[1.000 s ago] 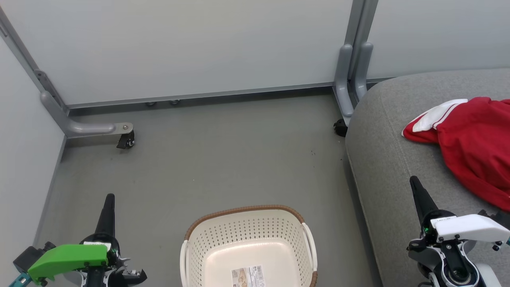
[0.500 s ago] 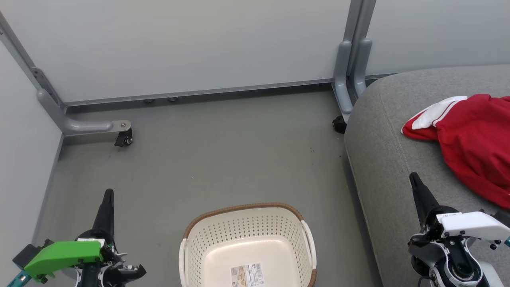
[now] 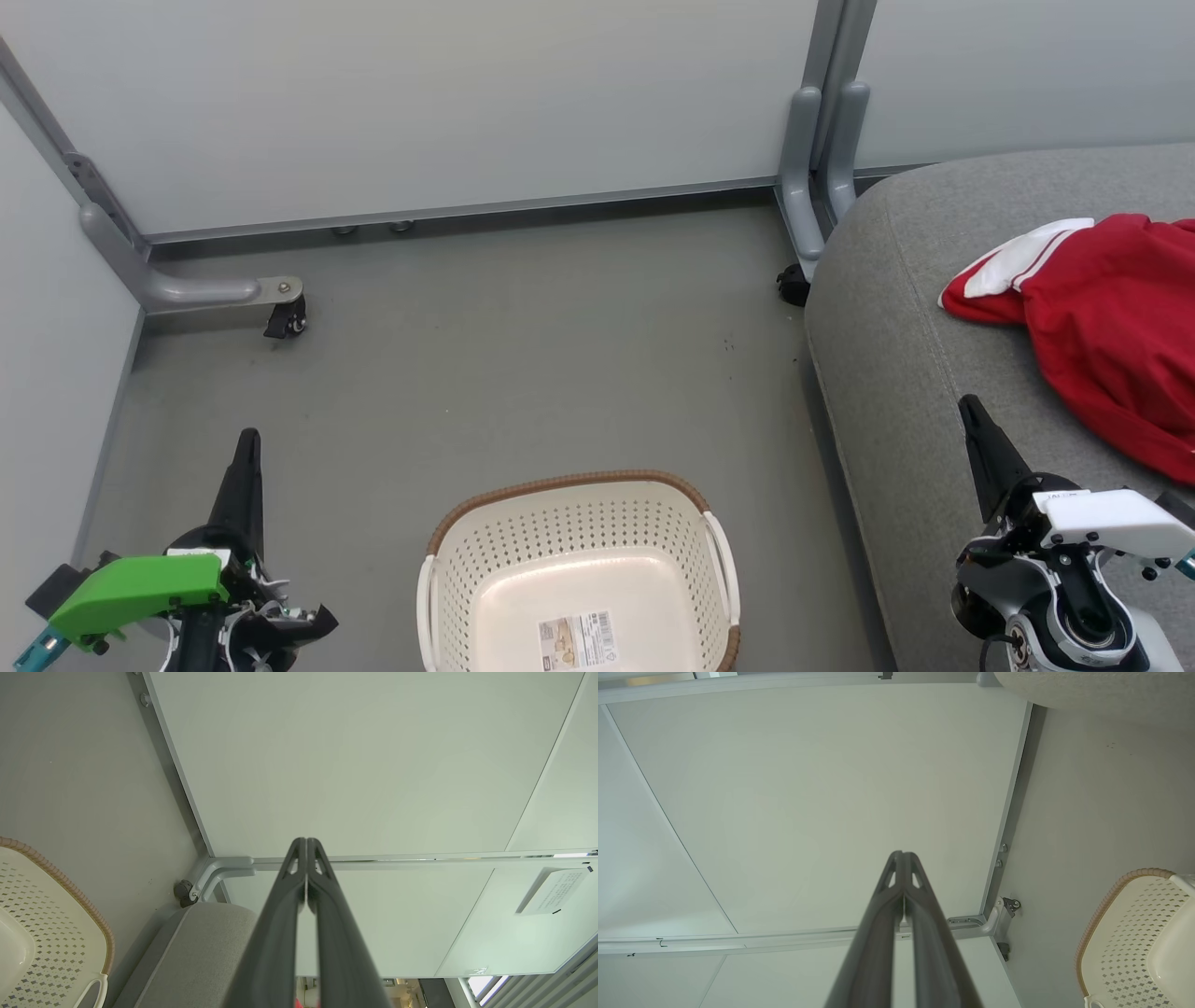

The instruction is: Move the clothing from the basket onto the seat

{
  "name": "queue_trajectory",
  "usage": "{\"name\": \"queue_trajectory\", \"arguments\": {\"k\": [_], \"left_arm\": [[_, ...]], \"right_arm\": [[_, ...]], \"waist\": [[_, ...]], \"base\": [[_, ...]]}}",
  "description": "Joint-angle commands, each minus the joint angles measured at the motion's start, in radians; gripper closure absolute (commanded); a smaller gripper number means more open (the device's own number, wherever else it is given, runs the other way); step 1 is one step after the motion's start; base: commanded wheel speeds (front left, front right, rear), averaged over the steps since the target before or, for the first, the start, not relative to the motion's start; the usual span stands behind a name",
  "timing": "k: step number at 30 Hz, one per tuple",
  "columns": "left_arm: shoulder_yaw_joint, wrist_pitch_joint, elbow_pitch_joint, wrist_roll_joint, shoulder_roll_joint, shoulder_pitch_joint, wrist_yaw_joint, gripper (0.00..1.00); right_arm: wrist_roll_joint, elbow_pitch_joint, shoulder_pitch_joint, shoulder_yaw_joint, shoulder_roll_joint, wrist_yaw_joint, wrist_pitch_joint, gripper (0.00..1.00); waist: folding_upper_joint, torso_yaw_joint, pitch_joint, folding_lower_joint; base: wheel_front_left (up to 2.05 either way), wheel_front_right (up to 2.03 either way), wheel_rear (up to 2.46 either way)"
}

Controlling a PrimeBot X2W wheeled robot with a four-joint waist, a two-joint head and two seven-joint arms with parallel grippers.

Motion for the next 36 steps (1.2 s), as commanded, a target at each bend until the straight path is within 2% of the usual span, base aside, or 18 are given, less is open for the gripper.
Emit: {"name": "queue_trajectory", "arguments": {"k": [1,36], "left_arm": [[0.003,0.005,-0.002,-0.003,0.006,-0.012,-0.006,1.00],[0.002,0.004,-0.002,-0.003,0.006,-0.012,-0.006,1.00]], "right_arm": [[0.002,0.002,-0.005,-0.003,0.000,0.000,0.005,1.00],[-0.005,0.002,-0.006,-0.008,0.004,0.000,0.010,1.00]], "waist": [[-0.0001,0.000,0.000,0.0000],[-0.0001,0.000,0.000,0.0000]], "base": [[0.00,0.00,0.00],[0.00,0.00,0.00]]}}
